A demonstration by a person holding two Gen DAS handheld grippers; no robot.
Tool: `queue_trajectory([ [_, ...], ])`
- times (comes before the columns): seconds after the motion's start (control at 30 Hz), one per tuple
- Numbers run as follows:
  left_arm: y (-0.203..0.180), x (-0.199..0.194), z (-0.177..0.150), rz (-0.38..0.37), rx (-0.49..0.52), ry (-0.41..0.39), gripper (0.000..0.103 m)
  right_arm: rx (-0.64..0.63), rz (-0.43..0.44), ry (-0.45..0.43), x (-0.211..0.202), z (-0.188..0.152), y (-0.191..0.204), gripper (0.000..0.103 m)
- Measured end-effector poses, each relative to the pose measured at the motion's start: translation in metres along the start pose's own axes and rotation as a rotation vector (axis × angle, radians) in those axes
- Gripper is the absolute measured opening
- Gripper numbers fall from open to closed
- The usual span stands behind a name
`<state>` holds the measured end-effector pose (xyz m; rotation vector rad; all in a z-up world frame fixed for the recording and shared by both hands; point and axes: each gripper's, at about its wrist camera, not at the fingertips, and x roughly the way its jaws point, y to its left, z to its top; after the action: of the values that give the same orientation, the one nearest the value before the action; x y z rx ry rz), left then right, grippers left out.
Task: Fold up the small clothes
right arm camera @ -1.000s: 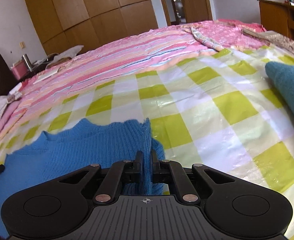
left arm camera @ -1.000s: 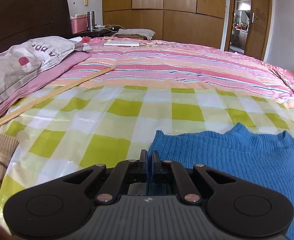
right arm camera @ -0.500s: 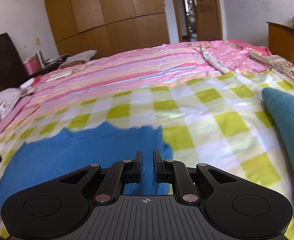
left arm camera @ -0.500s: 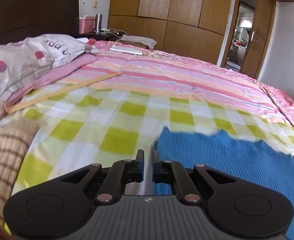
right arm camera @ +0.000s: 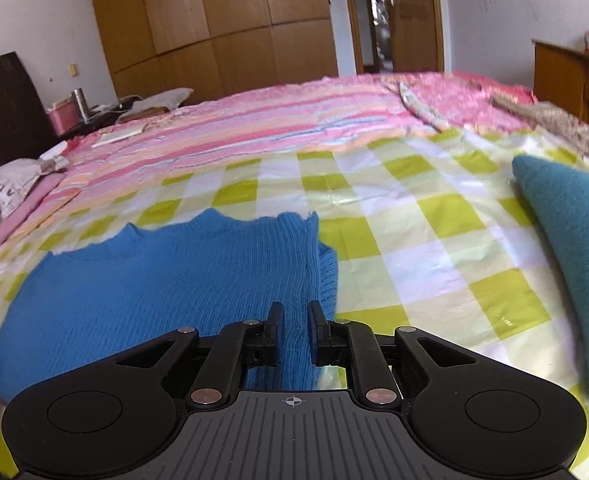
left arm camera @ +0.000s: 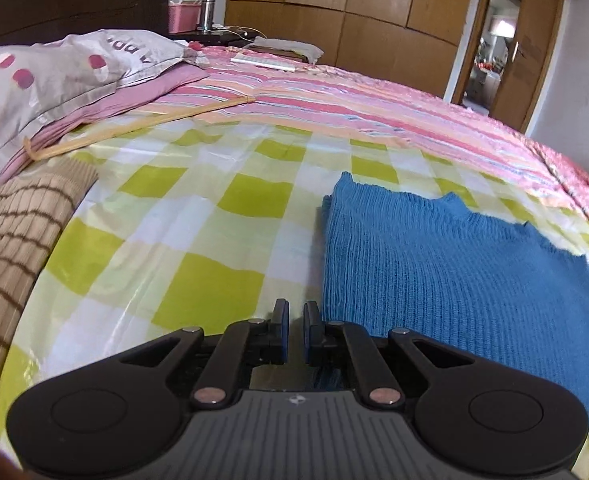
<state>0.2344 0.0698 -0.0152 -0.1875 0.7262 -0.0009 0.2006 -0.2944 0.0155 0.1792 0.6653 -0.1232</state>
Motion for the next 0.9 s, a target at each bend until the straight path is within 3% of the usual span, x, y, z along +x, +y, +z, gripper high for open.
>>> queue_trajectory([
  [0.13,-0.002,0.002,-0.005,0.0,0.014,0.046,0.013,0.006,-0.03,0.085,0.016,-0.008,-0.007,0.015],
  [0.23,-0.005,-0.004,-0.007,0.016,0.04,0.039,0.013,0.056,-0.027,0.07,0.01,-0.007,-0.01,0.016],
  [0.37,0.0,-0.014,-0.006,-0.004,-0.005,0.016,0.013,0.097,-0.013,0.017,-0.008,-0.008,-0.013,0.016],
  [0.5,-0.008,-0.009,-0.012,0.006,0.028,0.05,0.013,0.098,-0.043,0.097,0.005,-0.019,-0.021,0.017],
  [0.73,-0.013,-0.02,-0.013,0.012,0.011,0.038,0.013,0.135,-0.033,0.056,-0.011,-0.02,-0.031,0.017],
  [0.83,-0.018,-0.023,-0.016,0.023,0.051,0.062,0.013,0.122,-0.05,0.155,0.002,-0.027,-0.033,0.017],
  [0.9,-0.02,-0.025,-0.019,0.036,0.068,0.068,0.013,0.142,-0.041,0.136,-0.002,-0.03,-0.035,0.017],
])
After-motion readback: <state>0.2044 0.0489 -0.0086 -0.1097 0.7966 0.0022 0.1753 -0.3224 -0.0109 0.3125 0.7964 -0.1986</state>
